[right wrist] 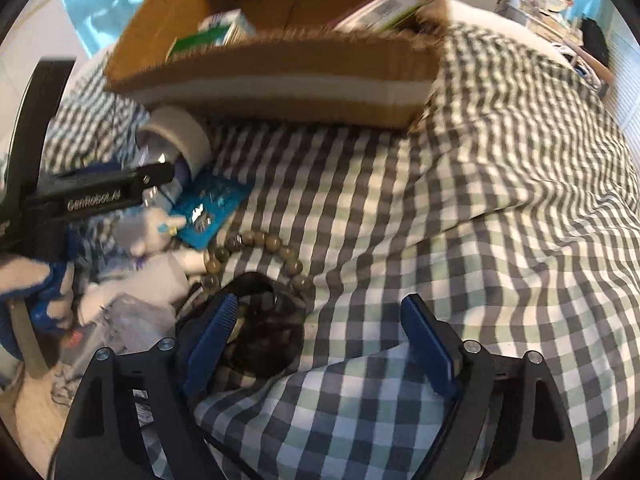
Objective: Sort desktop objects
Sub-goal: 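Grasp the clear floss-pick cup with the left tool while the right tool grasps the black glasses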
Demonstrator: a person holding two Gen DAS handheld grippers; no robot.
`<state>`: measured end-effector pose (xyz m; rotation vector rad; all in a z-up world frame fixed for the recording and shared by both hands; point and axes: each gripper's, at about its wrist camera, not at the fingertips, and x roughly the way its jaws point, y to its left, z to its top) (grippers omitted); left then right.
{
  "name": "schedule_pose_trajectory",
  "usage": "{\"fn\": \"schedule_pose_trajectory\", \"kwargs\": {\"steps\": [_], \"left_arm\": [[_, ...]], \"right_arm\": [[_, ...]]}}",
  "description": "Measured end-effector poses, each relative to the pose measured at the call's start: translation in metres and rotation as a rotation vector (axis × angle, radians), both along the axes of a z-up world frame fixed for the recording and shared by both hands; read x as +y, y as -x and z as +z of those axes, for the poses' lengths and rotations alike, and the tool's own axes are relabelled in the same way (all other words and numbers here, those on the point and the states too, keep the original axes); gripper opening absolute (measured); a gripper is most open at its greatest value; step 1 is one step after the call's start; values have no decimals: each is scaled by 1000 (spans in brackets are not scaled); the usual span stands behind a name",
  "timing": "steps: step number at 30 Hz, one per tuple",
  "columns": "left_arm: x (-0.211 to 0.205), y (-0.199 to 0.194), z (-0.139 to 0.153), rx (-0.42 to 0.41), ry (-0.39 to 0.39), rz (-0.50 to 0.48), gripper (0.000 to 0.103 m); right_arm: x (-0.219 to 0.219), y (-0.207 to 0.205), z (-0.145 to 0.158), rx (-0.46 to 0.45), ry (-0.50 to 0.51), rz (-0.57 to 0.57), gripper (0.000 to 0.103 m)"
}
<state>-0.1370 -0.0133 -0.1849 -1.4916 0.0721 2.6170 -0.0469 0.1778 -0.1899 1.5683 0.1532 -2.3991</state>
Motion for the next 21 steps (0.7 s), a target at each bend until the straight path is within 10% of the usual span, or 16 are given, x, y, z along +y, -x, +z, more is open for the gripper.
{"fn": "schedule_pose_trajectory", "kwargs": {"steps": [9, 11, 14, 21], "left_arm": [[12, 13, -30, -84, 31, -19, 78], [17, 15, -37, -109, 46, -34, 71], [18, 15, -37, -102, 35, -42, 64], [18, 11, -28, -73, 42, -39, 63]], "right_arm": [[-7, 12, -16, -80, 32, 52, 74], [-10, 15, -19, -97, 28, 68, 66], [-14, 15, -22, -105, 20, 74, 24], [-10, 11, -9, -65, 54, 64, 12]]}}
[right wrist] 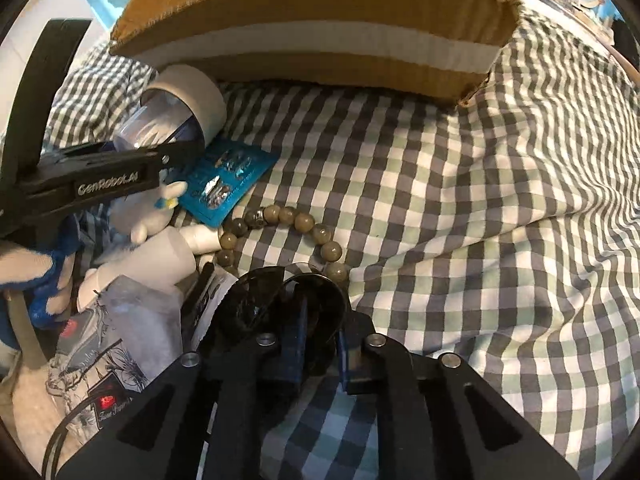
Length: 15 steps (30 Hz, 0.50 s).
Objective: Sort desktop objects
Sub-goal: 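Grasp the clear floss-pick cup with the left tool while the right tool grasps the black glasses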
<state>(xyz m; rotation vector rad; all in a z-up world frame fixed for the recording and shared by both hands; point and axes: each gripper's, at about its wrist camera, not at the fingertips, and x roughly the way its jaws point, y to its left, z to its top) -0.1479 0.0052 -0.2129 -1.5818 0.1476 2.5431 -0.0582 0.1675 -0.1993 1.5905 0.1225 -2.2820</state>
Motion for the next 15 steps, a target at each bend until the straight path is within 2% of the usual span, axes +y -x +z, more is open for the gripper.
{"fn": "schedule_pose_trajectory", "kwargs": {"steps": [8, 15], "left_arm": [[0, -10, 15, 30, 1, 3, 63], [-6, -23, 32, 64, -7, 12, 63]], "right_arm": [[5, -6, 12, 68, -13, -19, 12], [7, -17, 34, 146, -19, -28, 12]]}}
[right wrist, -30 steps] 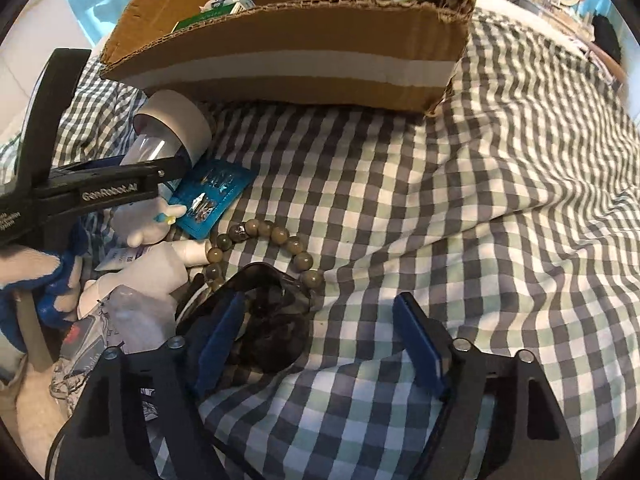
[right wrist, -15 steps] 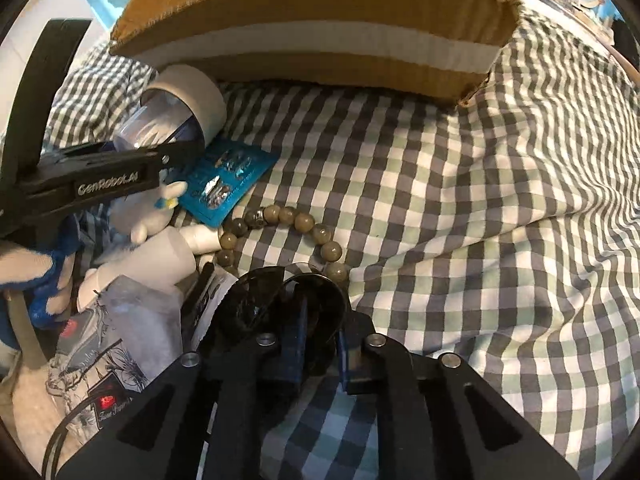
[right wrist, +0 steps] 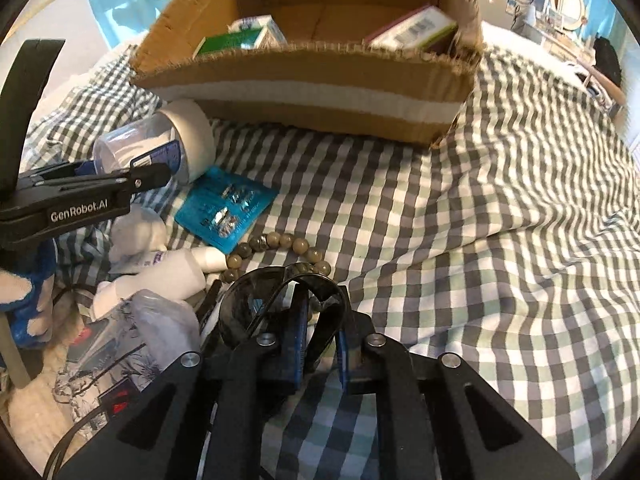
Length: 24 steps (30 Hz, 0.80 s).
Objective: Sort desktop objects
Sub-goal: 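Grasp the clear floss-pick cup with the left tool while the right tool grasps the black glasses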
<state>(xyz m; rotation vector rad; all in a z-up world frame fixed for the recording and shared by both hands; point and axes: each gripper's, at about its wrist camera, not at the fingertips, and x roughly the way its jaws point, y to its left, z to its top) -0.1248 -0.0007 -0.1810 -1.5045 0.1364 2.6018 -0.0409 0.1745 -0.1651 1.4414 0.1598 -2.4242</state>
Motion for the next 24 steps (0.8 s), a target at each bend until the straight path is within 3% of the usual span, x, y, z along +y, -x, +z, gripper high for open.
{"fn": "schedule_pose_trajectory", "kwargs": {"steps": [5, 13, 16, 24], "left_arm": [[-25, -16, 30, 36, 2, 7, 62], [-18, -49, 50, 90, -15, 23, 62], [-22, -59, 54, 40, -60, 2, 62], [-14, -64, 33, -67, -41, -14, 62]], "right_arm": [[3, -13, 13, 50, 2, -5, 12], [-1, -27, 35, 128, 15, -12, 12], [0, -31, 41, 143, 20, -17, 12], [4, -45, 66, 218, 50, -25, 12]]}}
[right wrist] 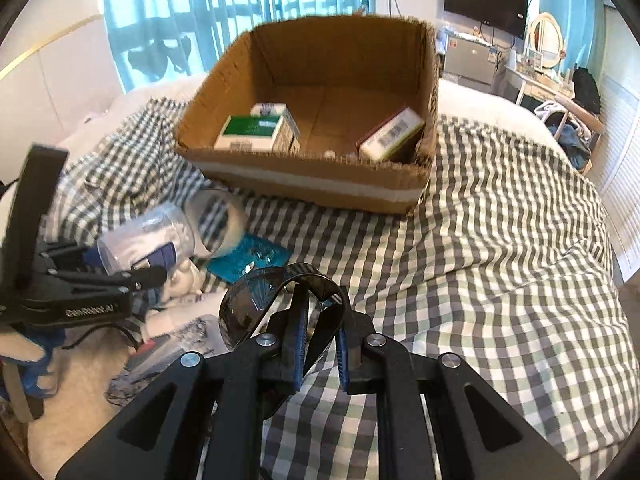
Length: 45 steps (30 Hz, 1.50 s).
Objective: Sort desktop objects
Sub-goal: 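Lift the cup and glasses and carry them over the cardboard box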
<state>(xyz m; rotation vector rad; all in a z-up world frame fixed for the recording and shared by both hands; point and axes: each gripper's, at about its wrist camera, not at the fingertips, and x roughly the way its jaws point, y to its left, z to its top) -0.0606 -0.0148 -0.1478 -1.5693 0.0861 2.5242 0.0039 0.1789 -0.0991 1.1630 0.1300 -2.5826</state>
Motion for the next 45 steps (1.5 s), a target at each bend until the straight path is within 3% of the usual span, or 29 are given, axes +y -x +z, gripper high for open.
{"fn": "schedule_pose_trajectory", "kwargs": {"steps": [6, 13, 23, 32, 45], "left_arm": [[-10, -11, 20, 60, -2, 31, 62], [-9, -25, 74, 199, -25, 30, 62], [4, -53, 160, 423, -95, -28, 62], [3, -72, 236, 699, -130, -22, 62], [5, -61, 282, 904, -152, -61, 62]], "right_arm": [[5, -8, 32, 89, 29, -16, 12], [10, -18, 74, 191, 53, -25, 12], [19, -23, 151, 386, 99, -45, 12], [22, -32, 214, 546, 145, -58, 12], [22, -37, 256, 740, 202, -84, 12]]}}
